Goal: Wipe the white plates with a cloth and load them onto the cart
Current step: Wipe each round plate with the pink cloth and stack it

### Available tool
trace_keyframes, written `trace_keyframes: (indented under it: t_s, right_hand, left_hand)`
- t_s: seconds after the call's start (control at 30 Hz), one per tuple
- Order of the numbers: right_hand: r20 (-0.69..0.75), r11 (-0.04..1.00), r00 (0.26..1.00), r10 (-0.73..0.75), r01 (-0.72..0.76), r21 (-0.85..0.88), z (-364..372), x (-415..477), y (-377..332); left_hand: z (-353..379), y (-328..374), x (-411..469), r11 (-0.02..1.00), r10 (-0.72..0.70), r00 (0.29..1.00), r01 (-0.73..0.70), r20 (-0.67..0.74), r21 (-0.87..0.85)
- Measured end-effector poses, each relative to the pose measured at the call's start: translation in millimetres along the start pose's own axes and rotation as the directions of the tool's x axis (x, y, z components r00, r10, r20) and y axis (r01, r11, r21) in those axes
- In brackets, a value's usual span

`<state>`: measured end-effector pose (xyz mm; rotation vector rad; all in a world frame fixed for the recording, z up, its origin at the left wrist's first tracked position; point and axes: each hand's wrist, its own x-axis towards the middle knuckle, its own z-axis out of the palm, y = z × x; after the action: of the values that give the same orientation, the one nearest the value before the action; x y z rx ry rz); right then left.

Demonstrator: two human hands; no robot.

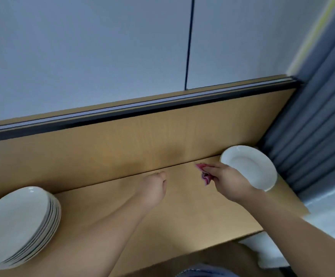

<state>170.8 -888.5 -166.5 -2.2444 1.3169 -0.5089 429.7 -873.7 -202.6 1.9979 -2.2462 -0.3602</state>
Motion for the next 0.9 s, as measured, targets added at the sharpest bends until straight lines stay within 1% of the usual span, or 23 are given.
trace_keyframes:
  t_s: [0.07, 0.13, 0.2, 0.27, 0.4, 0.5, 0.57, 0.7, 0.8, 0.9]
  right_hand:
    - [-0.051, 0.995, 0.994, 0.099, -0.100, -0.007, -20, -27, 27]
    - [-0.064, 0.980, 0.979, 0.196, -0.197, -0.011, -36, -50, 52]
    - [-0.062, 0.970, 0.968, 0.242, -0.243, -0.003, -48, -69, 75]
    - [-0.069, 0.967, 0.964, 0.256, -0.256, 0.003, -56, -83, 95]
    - [-0.088, 0.971, 0.967, 0.240, -0.239, 0.016, -65, -98, 131]
    - [-0.092, 0.970, 0.965, 0.244, -0.244, 0.014, -67, -100, 153]
    - [-0.078, 0.966, 0.963, 0.257, -0.255, 0.034, -68, -99, 161]
    - [-0.045, 0.953, 0.956, 0.291, -0.286, 0.094, -74, -94, 167]
    - [-0.037, 0.959, 0.959, 0.280, -0.278, 0.055, -78, -90, 170]
    - [-0.047, 0.961, 0.960, 0.275, -0.273, 0.036, -81, -88, 171]
  left_hand:
    - [14, 40, 20, 0.997, 0.068, 0.997, -0.067, 0.027, -0.049]
    - [28, 78, 38, 0.989, 0.124, 0.991, -0.120, 0.046, -0.089]
    - [41, 111, 55, 0.985, 0.148, 0.986, -0.139, 0.080, -0.105]
    - [53, 140, 70, 0.986, 0.139, 0.984, -0.126, 0.111, -0.110]
    - [71, 182, 95, 0.979, 0.072, 0.988, -0.044, 0.138, -0.200]
    - [82, 197, 113, 0.961, -0.011, 0.989, 0.050, 0.145, -0.272]
    - [88, 200, 124, 0.952, -0.086, 0.981, 0.133, 0.177, -0.274]
    - [95, 200, 143, 0.930, -0.180, 0.949, 0.251, 0.260, -0.269]
    - [97, 202, 151, 0.918, -0.234, 0.935, 0.303, 0.267, -0.257]
    - [97, 206, 157, 0.886, -0.270, 0.905, 0.367, 0.330, -0.283]
